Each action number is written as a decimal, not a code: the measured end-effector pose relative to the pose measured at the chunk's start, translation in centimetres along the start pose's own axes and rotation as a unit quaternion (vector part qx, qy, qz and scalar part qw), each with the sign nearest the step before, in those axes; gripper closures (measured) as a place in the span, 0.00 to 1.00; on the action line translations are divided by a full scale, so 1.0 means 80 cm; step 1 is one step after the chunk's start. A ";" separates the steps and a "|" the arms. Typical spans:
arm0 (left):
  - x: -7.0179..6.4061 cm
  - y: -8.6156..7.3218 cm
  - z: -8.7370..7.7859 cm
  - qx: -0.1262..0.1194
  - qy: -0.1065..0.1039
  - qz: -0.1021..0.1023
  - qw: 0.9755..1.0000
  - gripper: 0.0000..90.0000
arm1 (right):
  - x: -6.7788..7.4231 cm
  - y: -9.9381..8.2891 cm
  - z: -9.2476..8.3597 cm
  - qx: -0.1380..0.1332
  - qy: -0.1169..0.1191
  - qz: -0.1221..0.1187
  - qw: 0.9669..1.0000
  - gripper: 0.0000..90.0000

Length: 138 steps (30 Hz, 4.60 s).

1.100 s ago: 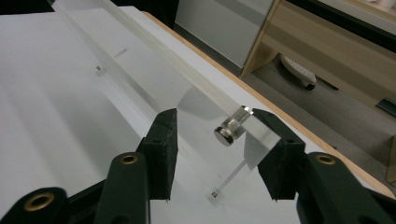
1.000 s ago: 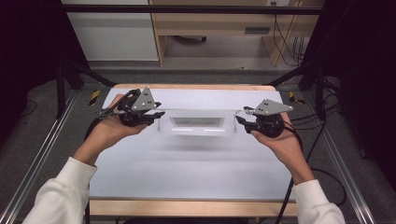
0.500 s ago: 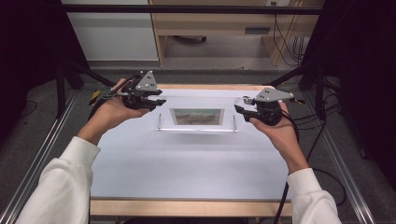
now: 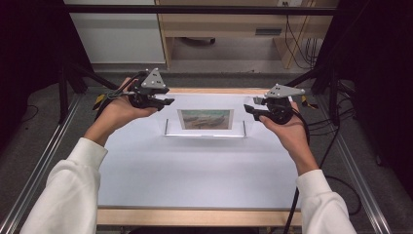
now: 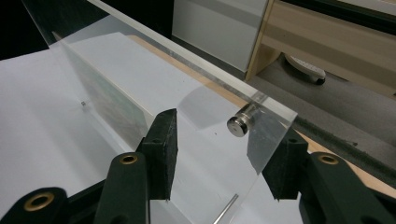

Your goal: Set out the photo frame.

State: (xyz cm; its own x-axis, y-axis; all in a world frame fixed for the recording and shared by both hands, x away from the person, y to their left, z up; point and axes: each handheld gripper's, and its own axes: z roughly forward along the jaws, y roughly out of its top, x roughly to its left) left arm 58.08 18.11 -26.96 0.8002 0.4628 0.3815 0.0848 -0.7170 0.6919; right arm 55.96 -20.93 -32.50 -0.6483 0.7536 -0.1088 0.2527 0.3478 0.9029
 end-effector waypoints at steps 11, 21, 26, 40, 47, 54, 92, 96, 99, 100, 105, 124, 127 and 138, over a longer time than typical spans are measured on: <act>-0.012 -0.011 -0.045 -0.110 0.044 -0.097 0.988 0.27 | -0.009 0.006 0.010 0.006 -0.002 0.019 1.000 0.57; -0.047 -0.076 -0.076 -0.120 0.066 -0.152 0.979 0.17 | -0.017 0.010 0.018 0.006 -0.005 0.041 0.999 0.56; -0.062 -0.106 -0.077 -0.111 0.063 -0.161 0.979 0.17 | -0.020 0.012 0.023 0.008 -0.008 0.045 0.999 0.56; -0.098 -0.176 -0.035 -0.069 0.024 -0.220 0.973 0.16 | -0.028 0.019 0.036 0.016 -0.024 0.071 0.997 0.54; -0.099 -0.193 -0.021 -0.045 0.030 -0.226 0.973 0.15 | -0.032 0.020 0.042 0.016 -0.032 0.079 0.996 0.53; -0.100 -0.206 -0.017 -0.031 0.030 -0.230 0.972 0.15 | -0.034 0.021 0.046 0.017 -0.036 0.085 0.996 0.53; -0.115 -0.237 -0.004 0.030 0.033 -0.239 0.970 0.11 | -0.033 0.020 0.045 0.058 -0.070 0.092 0.992 0.14; -0.117 -0.235 -0.004 0.028 0.031 -0.241 0.970 0.10 | -0.029 0.020 0.032 0.062 -0.073 0.089 0.991 0.10; -0.121 -0.234 -0.002 0.033 0.032 -0.233 0.971 0.10 | -0.026 0.022 0.022 0.063 -0.075 0.087 0.991 0.09; -0.123 -0.234 -0.001 0.036 0.031 -0.231 0.972 0.10 | -0.024 0.022 0.018 0.062 -0.075 0.089 0.991 0.09; -0.127 -0.234 0.000 0.039 0.030 -0.235 0.971 0.09 | -0.020 0.022 0.002 0.057 -0.082 0.093 0.991 0.08; -0.131 -0.249 -0.013 0.039 0.043 -0.254 0.965 0.09 | 0.010 -0.012 -0.051 0.051 -0.079 0.097 0.991 0.07; -0.131 -0.251 -0.013 0.040 0.046 -0.255 0.965 0.09 | 0.014 -0.019 -0.057 0.053 -0.079 0.092 0.991 0.07; -0.132 -0.256 -0.017 0.041 0.051 -0.257 0.964 0.08 | 0.028 -0.052 -0.073 0.058 -0.087 0.097 0.990 0.07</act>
State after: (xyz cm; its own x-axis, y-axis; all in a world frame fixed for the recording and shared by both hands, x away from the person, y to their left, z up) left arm 47.13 28.63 -44.32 0.5786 0.8132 0.0622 0.5045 -0.4168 0.7561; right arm 49.29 -23.95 -34.06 -0.4476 0.8940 -0.0174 0.4483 0.2412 0.8607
